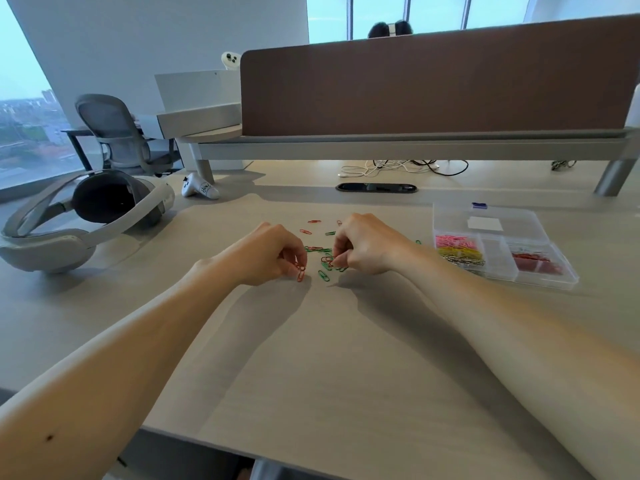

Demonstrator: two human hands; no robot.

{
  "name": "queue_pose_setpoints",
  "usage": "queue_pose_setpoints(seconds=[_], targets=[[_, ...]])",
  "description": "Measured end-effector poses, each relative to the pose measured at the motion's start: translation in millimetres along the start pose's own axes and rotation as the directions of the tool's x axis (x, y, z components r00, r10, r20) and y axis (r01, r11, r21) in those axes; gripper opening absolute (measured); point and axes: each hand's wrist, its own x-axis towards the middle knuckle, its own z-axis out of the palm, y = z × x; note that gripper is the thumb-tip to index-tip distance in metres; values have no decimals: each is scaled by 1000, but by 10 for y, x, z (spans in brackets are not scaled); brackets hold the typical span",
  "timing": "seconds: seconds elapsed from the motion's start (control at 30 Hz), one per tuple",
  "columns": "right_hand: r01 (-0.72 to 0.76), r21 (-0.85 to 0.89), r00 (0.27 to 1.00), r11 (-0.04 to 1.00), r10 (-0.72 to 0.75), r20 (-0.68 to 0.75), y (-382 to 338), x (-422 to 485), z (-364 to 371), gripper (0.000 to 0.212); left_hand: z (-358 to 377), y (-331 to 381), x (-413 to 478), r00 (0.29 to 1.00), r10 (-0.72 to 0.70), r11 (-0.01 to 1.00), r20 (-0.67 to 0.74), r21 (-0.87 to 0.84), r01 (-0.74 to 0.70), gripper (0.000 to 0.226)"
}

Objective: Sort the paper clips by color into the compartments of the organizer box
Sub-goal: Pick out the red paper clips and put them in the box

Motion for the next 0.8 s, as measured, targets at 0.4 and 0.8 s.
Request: queue_pose_setpoints(seconds=[0.4,0.8], targets=[[12,101,999,995,-16,37,89,-70,-6,2,-27,14,151,971,51,988,232,131,-83,14],[2,118,1000,993,-2,5,143,-174,-96,6,67,47,89,986,40,993,162,105,-58,13]])
